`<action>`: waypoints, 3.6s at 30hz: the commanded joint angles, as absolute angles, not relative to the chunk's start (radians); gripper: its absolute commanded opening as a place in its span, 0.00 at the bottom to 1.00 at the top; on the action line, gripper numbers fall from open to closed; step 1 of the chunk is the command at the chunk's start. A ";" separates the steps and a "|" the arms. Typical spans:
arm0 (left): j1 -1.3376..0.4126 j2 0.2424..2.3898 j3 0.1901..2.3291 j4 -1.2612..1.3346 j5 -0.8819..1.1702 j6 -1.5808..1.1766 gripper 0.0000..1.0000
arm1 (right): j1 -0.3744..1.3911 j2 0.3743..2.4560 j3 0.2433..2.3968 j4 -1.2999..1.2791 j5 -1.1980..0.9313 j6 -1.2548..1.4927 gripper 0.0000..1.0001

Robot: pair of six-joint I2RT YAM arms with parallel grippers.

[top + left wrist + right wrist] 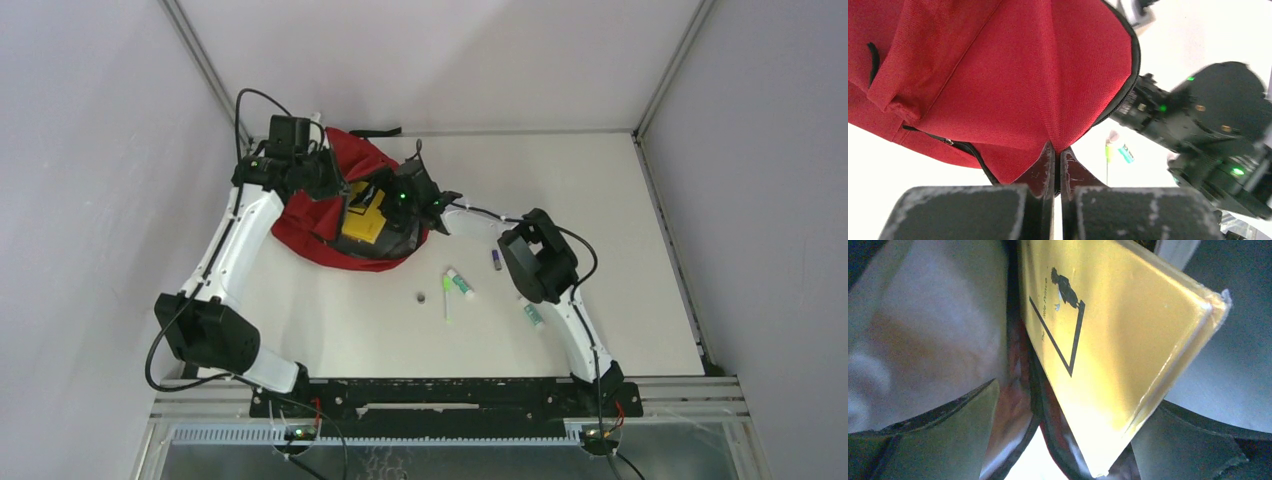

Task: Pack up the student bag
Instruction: Place the book in the student bag, then move the book to the center of the board.

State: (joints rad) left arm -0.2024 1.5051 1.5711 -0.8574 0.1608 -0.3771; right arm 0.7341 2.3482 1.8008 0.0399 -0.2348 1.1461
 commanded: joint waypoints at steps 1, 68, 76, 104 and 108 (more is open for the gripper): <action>-0.192 1.442 1.524 -0.777 0.163 -0.422 0.00 | 0.729 2.203 1.785 -0.095 -0.227 1.033 1.00; -0.170 1.365 1.299 -0.731 0.069 -0.393 0.61 | 0.564 1.759 1.248 -0.138 -0.363 0.721 0.66; -0.119 1.363 1.250 -0.713 0.004 -0.438 0.69 | 0.648 1.779 1.307 -0.093 -0.332 0.770 0.83; -0.209 1.900 1.667 -0.720 0.007 -0.196 0.00 | 0.490 1.934 1.320 -0.139 -0.329 0.757 0.00; -0.291 1.934 1.716 -0.741 0.033 -0.188 0.00 | 0.460 1.903 1.281 -0.163 -0.302 0.738 0.00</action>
State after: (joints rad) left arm -0.2161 1.9156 1.6341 -0.7238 0.0246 -0.2249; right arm 0.4889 1.9903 1.3144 -0.1417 -0.3546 0.7685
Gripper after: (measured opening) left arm 0.003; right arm 0.010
